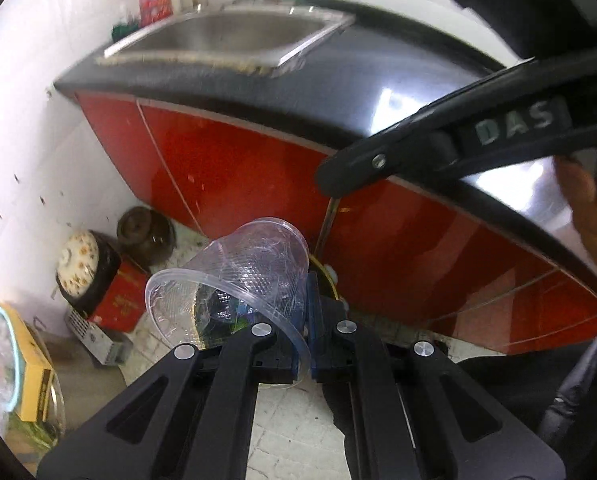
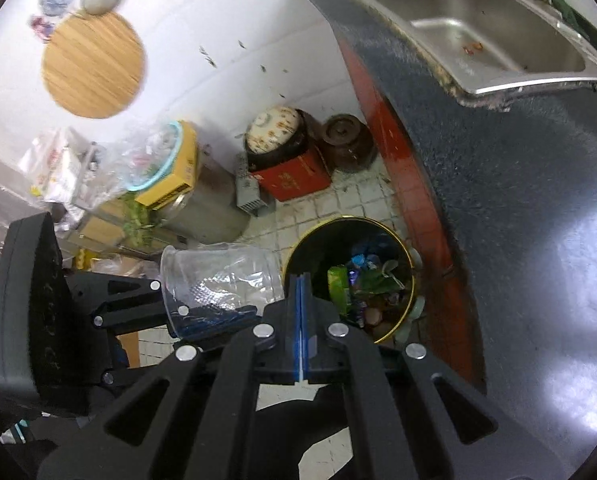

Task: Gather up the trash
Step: 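Carry the clear plastic cup to the floor bin and open the right tool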

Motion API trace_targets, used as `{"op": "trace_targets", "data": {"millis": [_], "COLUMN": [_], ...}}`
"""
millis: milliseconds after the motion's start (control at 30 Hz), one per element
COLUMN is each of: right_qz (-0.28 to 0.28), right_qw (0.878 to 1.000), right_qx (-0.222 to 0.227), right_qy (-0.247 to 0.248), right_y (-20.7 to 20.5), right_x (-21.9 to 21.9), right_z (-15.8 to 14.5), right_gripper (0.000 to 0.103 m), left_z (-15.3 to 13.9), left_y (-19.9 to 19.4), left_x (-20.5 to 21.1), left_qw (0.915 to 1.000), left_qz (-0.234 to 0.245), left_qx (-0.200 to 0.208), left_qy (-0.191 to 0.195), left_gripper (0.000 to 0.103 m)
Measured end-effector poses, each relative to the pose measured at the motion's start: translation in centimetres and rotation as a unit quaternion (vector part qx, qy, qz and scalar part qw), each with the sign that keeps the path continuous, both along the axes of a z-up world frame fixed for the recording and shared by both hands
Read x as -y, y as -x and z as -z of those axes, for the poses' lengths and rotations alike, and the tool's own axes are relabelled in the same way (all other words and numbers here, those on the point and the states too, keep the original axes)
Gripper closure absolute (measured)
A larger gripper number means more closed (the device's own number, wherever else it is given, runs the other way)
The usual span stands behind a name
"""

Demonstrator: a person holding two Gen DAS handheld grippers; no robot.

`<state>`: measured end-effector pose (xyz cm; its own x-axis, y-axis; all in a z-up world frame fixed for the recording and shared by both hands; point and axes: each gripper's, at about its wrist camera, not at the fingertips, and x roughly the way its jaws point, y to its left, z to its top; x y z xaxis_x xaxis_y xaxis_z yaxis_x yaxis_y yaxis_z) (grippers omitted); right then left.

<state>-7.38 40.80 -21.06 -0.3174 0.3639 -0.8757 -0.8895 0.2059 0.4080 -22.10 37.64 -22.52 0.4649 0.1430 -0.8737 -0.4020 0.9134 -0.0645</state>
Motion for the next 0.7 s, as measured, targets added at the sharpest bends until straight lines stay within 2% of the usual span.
{"op": "trace_targets", "data": {"millis": [267, 367, 400, 433, 467, 500, 533, 700], "right_qz": [0.028, 0.035, 0.038, 0.040, 0.043, 0.045, 0.047, 0.055], "right_qw": [0.999, 0.999, 0.999, 0.998, 0.998, 0.998, 0.998, 0.998], "right_qx": [0.014, 0.018, 0.018, 0.019, 0.018, 0.018, 0.018, 0.017], "right_qy": [0.024, 0.030, 0.032, 0.033, 0.034, 0.034, 0.034, 0.029], "right_y": [-1.1, -1.3, -1.4, -1.5, -1.6, -1.6, -1.6, -2.0], "right_x": [0.2, 0.5, 0.5, 0.7, 0.9, 1.0, 1.2, 2.0], "right_z": [0.7, 0.8, 0.7, 0.7, 0.6, 0.5, 0.4, -0.3], "right_gripper": [0.102, 0.102, 0.102, 0.102, 0.102, 0.102, 0.102, 0.102], "left_z": [6.5, 8.9, 9.6, 9.9, 10.2, 10.1, 10.0, 10.5], "left_y": [-1.6, -2.5, -2.7, -2.8, -2.8, -2.7, -2.5, -2.5], "left_x": [-3.6, -4.3, -4.5, -4.5, -4.6, -4.6, -4.6, -4.7], "left_qw": [0.9983, 0.9973, 0.9966, 0.9963, 0.9963, 0.9972, 0.9979, 0.9971], "left_qz": [-0.002, 0.001, 0.001, -0.001, -0.005, -0.011, -0.013, -0.010], "left_qx": [-0.026, -0.052, -0.058, -0.062, -0.063, -0.055, -0.045, -0.046], "left_qy": [0.051, 0.052, 0.058, 0.061, 0.059, 0.049, 0.044, 0.060], "left_gripper": [0.100, 0.098, 0.083, 0.048, 0.029, 0.017, 0.016, 0.016]}}
